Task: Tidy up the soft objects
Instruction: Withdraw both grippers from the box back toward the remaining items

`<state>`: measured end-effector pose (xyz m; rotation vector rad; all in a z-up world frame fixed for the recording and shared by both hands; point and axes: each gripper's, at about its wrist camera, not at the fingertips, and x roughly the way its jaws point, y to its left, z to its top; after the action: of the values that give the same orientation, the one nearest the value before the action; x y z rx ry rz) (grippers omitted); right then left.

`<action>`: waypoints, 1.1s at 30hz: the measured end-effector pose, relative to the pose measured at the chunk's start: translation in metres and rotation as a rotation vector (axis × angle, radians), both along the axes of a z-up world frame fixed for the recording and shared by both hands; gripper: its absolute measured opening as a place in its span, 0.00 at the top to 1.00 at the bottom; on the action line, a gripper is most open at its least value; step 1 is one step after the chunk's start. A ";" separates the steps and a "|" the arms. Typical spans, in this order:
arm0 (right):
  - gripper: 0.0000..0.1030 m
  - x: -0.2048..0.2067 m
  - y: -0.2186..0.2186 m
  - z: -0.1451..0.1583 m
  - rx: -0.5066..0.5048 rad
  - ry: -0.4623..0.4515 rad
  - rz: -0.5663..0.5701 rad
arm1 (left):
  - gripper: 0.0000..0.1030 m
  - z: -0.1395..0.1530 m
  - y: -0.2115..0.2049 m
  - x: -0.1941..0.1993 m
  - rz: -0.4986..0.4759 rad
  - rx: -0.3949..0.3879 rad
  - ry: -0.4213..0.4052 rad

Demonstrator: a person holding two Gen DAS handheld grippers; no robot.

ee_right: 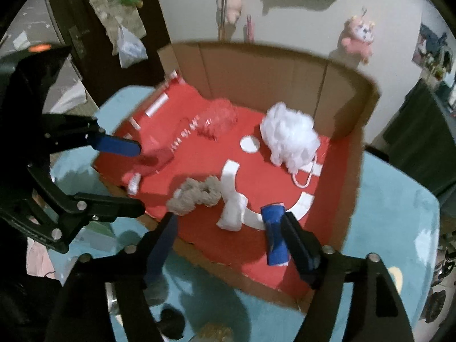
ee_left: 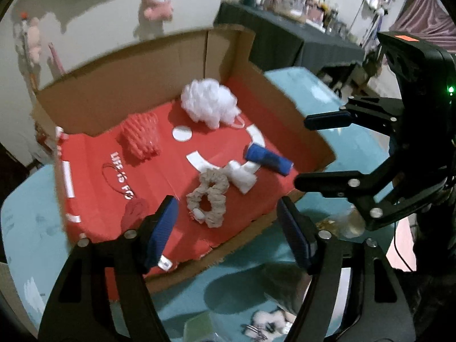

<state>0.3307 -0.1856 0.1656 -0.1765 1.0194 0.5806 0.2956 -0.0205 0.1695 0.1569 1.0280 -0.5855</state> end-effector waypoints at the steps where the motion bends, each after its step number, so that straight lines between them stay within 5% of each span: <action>1: 0.19 -0.010 -0.003 0.010 0.013 -0.025 -0.005 | 0.27 0.008 0.002 -0.010 0.009 -0.012 -0.031; 7: 0.03 -0.059 -0.002 0.050 0.042 -0.155 -0.034 | 0.25 0.034 0.014 -0.056 0.066 -0.092 -0.145; 17: 0.00 -0.164 -0.010 0.085 0.093 -0.378 -0.113 | 0.11 0.056 0.029 -0.152 0.185 -0.172 -0.414; 22: 0.00 -0.207 -0.019 0.082 0.138 -0.439 -0.170 | 0.09 0.050 0.034 -0.199 0.236 -0.212 -0.518; 33: 0.00 -0.284 -0.022 0.044 0.118 -0.594 -0.302 | 0.08 0.019 0.041 -0.264 0.333 -0.242 -0.573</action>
<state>0.0465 -0.2080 0.2095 -0.0790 0.4208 0.2808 0.0315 0.0202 0.1882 -0.0614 0.4071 -0.3248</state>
